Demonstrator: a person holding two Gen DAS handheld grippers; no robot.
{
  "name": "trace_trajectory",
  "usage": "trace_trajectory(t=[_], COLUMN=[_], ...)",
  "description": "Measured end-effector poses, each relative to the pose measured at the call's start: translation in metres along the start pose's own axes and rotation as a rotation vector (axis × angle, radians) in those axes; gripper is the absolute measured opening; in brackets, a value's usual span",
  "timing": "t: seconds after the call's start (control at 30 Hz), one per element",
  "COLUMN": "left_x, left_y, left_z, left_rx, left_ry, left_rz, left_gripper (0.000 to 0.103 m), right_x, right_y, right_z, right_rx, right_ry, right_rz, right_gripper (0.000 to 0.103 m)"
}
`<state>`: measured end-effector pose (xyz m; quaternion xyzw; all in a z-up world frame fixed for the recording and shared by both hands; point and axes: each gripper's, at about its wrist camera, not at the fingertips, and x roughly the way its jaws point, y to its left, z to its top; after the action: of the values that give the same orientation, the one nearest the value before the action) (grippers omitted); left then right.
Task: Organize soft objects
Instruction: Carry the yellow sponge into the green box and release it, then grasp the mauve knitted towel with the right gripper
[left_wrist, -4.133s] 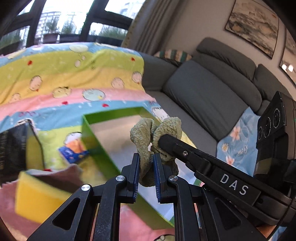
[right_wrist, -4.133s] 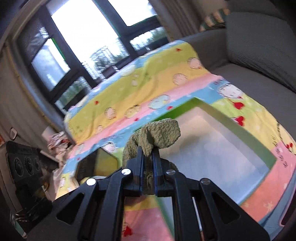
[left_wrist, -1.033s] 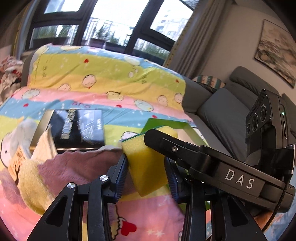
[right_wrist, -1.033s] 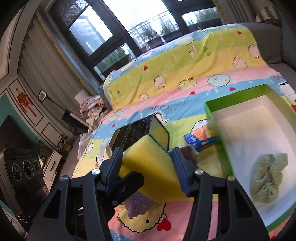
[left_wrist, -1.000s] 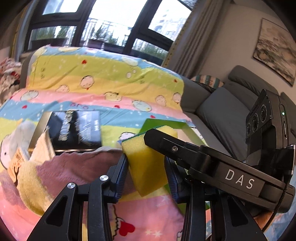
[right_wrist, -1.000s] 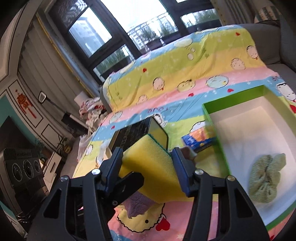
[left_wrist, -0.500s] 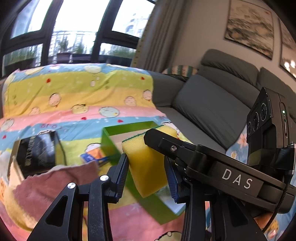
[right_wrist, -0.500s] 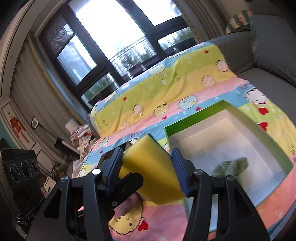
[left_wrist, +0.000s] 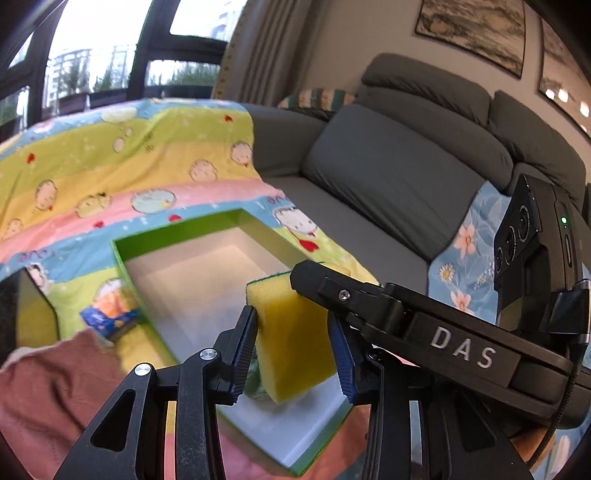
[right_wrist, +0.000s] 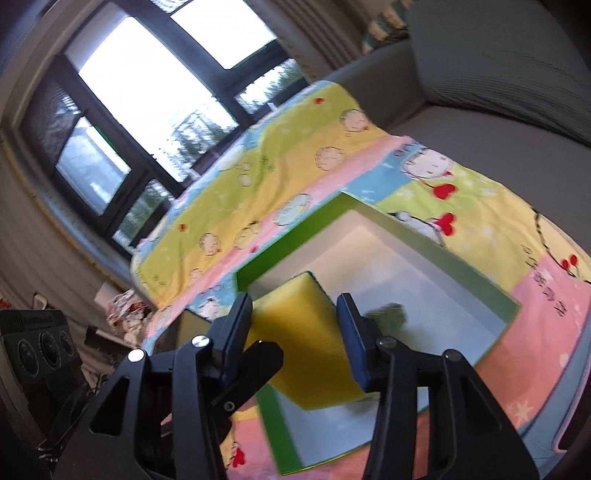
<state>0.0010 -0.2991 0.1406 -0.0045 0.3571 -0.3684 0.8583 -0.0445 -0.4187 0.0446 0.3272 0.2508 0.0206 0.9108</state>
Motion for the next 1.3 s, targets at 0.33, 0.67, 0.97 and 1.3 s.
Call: trace_trajectory(t=[0.33, 0.67, 0.97, 1.3], left_x=[0.033, 0.015, -0.057, -0.131], left_y=[0.001, 0.009, 0.051, 0.13], left_z=[-0.006, -0.006, -0.007, -0.046], left_rx=[-0.036, -0.038, -0.132, -0.315], left_ry=[0.062, 0.038, -0.051, -0.11], left_rz=[-0.03, 0.035, 0.165, 0.422], left_gripper=[0.039, 0.05, 0.071, 0.072], right_x=[0.013, 0.0, -0.014, 0.028], right_y=[-0.025, -0.018, 0.019, 0.1], right_z=[0.0, 0.003, 0.001, -0.031], right_rx=[0.074, 0.051, -0.025, -0.219], right_ry=[0.044, -0.008, -0.033, 0.131], right_rz=[-0.067, -0.12, -0.058, 0.101], right_gripper=[0.047, 0.072, 0.095, 0.099])
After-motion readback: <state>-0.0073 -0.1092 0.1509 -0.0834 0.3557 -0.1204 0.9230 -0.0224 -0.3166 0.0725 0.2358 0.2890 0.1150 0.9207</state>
